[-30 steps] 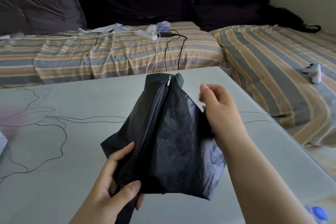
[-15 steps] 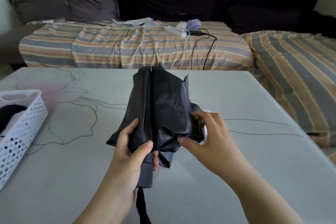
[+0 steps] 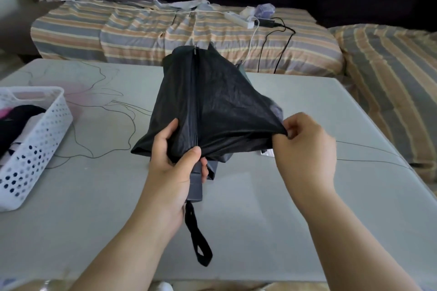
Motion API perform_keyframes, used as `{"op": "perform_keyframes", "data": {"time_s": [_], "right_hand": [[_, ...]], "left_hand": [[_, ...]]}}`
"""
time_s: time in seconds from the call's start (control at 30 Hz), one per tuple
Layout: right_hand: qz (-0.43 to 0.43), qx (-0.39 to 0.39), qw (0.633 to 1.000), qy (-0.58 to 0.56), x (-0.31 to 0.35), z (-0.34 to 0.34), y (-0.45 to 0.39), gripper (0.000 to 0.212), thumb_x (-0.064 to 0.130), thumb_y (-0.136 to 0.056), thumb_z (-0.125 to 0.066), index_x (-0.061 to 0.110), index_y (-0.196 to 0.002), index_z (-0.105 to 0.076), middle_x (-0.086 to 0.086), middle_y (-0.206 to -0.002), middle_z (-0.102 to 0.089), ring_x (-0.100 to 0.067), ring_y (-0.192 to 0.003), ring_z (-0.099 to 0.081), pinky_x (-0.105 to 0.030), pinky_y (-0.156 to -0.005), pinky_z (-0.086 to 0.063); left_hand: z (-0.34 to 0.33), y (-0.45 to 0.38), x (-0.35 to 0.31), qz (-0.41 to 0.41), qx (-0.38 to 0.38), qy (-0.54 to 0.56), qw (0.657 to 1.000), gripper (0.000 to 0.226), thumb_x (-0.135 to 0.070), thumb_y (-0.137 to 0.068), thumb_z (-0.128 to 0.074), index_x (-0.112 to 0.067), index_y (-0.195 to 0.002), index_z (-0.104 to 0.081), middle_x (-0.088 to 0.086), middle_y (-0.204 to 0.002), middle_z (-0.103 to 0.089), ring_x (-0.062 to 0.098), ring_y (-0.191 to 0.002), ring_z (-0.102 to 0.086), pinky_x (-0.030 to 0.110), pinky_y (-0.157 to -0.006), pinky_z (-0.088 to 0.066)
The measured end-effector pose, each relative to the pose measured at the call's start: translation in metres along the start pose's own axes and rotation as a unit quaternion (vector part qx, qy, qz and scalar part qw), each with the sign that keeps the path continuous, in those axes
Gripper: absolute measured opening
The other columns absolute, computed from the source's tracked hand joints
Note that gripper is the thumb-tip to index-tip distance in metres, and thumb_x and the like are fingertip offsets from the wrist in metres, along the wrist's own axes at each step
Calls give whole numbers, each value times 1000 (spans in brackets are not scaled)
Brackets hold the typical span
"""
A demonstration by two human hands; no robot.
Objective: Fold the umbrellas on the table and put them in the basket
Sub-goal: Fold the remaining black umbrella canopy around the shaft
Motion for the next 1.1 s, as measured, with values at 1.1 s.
{"op": "perform_keyframes", "data": {"time_s": [1.1], "right_hand": [[-111, 81, 920, -367, -4, -2, 17, 29, -1, -91, -54, 25, -104, -59, 4, -67, -73, -12, -70, -69, -35, -79, -59]], "left_hand": [[-7, 7, 6, 14, -7, -14, 1000, 52, 1, -91, -55, -41, -120, -52, 0, -65, -63, 16, -54, -55, 24, -47, -48]]}}
Point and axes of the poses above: each hand's wrist, its own y-axis away from the middle knuckle, its own z-axis out of the back of the hand, x = y × z, the point moved 4 cm from there along -y, towards the middle knuckle
